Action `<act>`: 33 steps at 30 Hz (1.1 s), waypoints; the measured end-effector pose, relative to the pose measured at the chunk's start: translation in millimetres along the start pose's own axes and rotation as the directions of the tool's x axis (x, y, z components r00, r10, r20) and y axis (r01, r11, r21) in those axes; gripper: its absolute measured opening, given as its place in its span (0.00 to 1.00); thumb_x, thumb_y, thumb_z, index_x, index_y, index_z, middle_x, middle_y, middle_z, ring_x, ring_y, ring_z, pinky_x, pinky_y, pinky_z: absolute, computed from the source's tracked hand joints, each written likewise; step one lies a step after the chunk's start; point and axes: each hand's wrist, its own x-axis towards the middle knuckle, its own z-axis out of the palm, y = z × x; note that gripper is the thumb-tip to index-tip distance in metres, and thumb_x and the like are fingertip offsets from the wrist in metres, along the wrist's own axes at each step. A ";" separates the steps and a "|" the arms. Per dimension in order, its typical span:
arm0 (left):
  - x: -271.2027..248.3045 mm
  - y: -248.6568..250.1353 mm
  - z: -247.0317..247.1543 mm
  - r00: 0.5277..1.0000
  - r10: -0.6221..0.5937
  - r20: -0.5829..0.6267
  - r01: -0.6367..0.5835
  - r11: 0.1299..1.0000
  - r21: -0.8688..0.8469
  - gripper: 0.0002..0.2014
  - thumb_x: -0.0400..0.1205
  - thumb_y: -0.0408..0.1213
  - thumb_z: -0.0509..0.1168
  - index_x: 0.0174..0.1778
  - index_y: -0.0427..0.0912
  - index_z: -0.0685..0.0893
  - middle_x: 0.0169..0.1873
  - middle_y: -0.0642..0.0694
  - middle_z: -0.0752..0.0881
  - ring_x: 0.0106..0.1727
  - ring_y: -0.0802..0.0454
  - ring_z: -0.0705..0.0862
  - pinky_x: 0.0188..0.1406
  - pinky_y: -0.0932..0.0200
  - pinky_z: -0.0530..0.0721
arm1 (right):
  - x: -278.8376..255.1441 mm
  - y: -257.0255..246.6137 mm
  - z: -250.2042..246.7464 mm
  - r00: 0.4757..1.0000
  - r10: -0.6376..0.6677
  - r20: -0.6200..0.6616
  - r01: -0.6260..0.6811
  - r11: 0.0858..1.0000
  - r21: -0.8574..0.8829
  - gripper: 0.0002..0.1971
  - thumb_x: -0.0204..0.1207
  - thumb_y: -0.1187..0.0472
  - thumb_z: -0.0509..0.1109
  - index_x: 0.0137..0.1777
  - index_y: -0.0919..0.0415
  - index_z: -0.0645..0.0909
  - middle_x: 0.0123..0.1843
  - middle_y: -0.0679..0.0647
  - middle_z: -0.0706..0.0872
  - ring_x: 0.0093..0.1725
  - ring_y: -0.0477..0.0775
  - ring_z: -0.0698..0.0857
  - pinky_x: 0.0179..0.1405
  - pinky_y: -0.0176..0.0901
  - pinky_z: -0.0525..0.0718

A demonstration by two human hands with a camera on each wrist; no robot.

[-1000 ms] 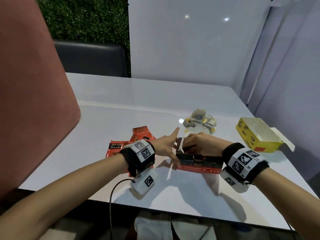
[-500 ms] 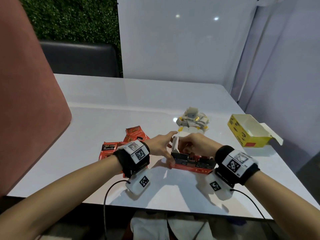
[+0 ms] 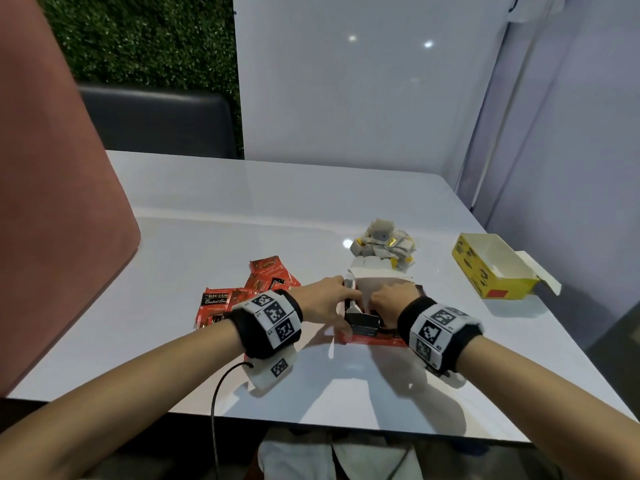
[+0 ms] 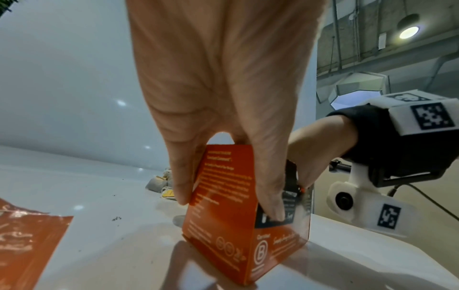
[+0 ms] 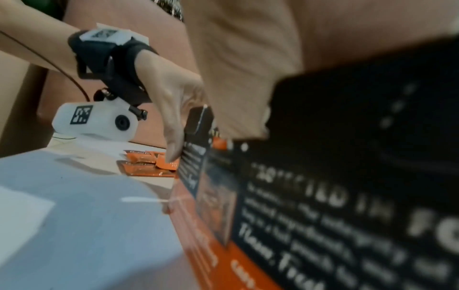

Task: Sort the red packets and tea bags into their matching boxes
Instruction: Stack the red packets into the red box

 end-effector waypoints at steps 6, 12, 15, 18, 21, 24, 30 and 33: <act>0.9 1.9 -3.1 1.000 0.011 0.015 -0.011 1.000 0.010 0.23 0.75 0.43 0.73 0.65 0.44 0.79 0.56 0.41 0.76 0.50 0.54 0.65 0.45 0.63 0.64 | 1.2 -1.5 1.1 0.999 0.018 0.039 -0.018 1.000 0.014 0.15 0.78 0.59 0.64 0.63 0.57 0.81 0.61 0.55 0.84 0.61 0.58 0.83 0.53 0.48 0.80; 4.0 0.9 -4.1 1.000 0.017 0.021 -0.017 1.000 0.010 0.24 0.72 0.43 0.75 0.64 0.42 0.80 0.55 0.41 0.79 0.51 0.54 0.67 0.48 0.61 0.67 | 0.1 -5.1 1.5 0.999 0.038 0.039 -0.039 0.999 0.036 0.15 0.78 0.63 0.64 0.63 0.60 0.80 0.63 0.57 0.83 0.63 0.60 0.82 0.57 0.48 0.80; 4.6 0.3 -5.3 1.000 0.025 0.017 -0.026 1.000 0.010 0.24 0.73 0.42 0.75 0.64 0.43 0.81 0.55 0.40 0.79 0.50 0.54 0.68 0.46 0.61 0.66 | 5.4 -3.1 2.6 0.996 0.016 0.093 -0.024 0.996 0.085 0.16 0.76 0.63 0.66 0.63 0.60 0.81 0.63 0.57 0.83 0.63 0.60 0.82 0.58 0.49 0.80; 4.7 0.0 -6.4 0.999 0.030 0.021 -0.030 1.000 0.010 0.24 0.72 0.42 0.75 0.63 0.43 0.81 0.55 0.40 0.79 0.51 0.52 0.71 0.45 0.62 0.65 | 8.9 -1.6 4.6 0.994 -0.006 0.105 -0.009 0.990 0.140 0.17 0.74 0.63 0.68 0.64 0.61 0.81 0.63 0.58 0.83 0.63 0.60 0.82 0.62 0.51 0.81; 5.6 0.8 -7.4 0.999 0.028 0.023 -0.028 1.000 0.010 0.24 0.73 0.41 0.75 0.64 0.41 0.80 0.55 0.40 0.79 0.50 0.54 0.68 0.44 0.62 0.64 | 7.3 -2.9 5.8 0.996 0.010 0.085 -0.022 0.990 0.137 0.16 0.76 0.65 0.66 0.63 0.63 0.81 0.63 0.60 0.83 0.63 0.61 0.82 0.62 0.50 0.81; 6.3 0.8 -7.4 0.999 0.029 0.023 -0.029 0.999 0.016 0.24 0.72 0.41 0.75 0.63 0.41 0.80 0.55 0.41 0.80 0.50 0.54 0.69 0.45 0.62 0.65 | 5.2 -3.4 6.7 0.998 0.057 0.024 -0.058 0.995 0.079 0.15 0.79 0.64 0.62 0.63 0.61 0.80 0.63 0.59 0.83 0.64 0.61 0.82 0.60 0.49 0.79; 7.3 -0.2 -7.3 0.999 0.033 0.026 -0.033 0.999 0.016 0.24 0.73 0.40 0.75 0.64 0.41 0.80 0.53 0.42 0.80 0.49 0.55 0.69 0.41 0.64 0.62 | 4.8 -1.4 6.6 0.996 0.071 0.063 -0.072 0.997 0.025 0.17 0.80 0.61 0.62 0.68 0.63 0.77 0.69 0.62 0.79 0.71 0.63 0.74 0.70 0.51 0.72; 7.5 -0.9 -7.4 0.999 0.033 0.025 -0.033 0.999 0.011 0.24 0.72 0.40 0.75 0.64 0.42 0.80 0.51 0.44 0.78 0.48 0.55 0.68 0.40 0.63 0.62 | 3.1 1.9 2.9 0.997 0.040 0.070 -0.046 0.995 0.090 0.15 0.77 0.62 0.64 0.63 0.62 0.80 0.64 0.60 0.83 0.64 0.63 0.81 0.62 0.51 0.79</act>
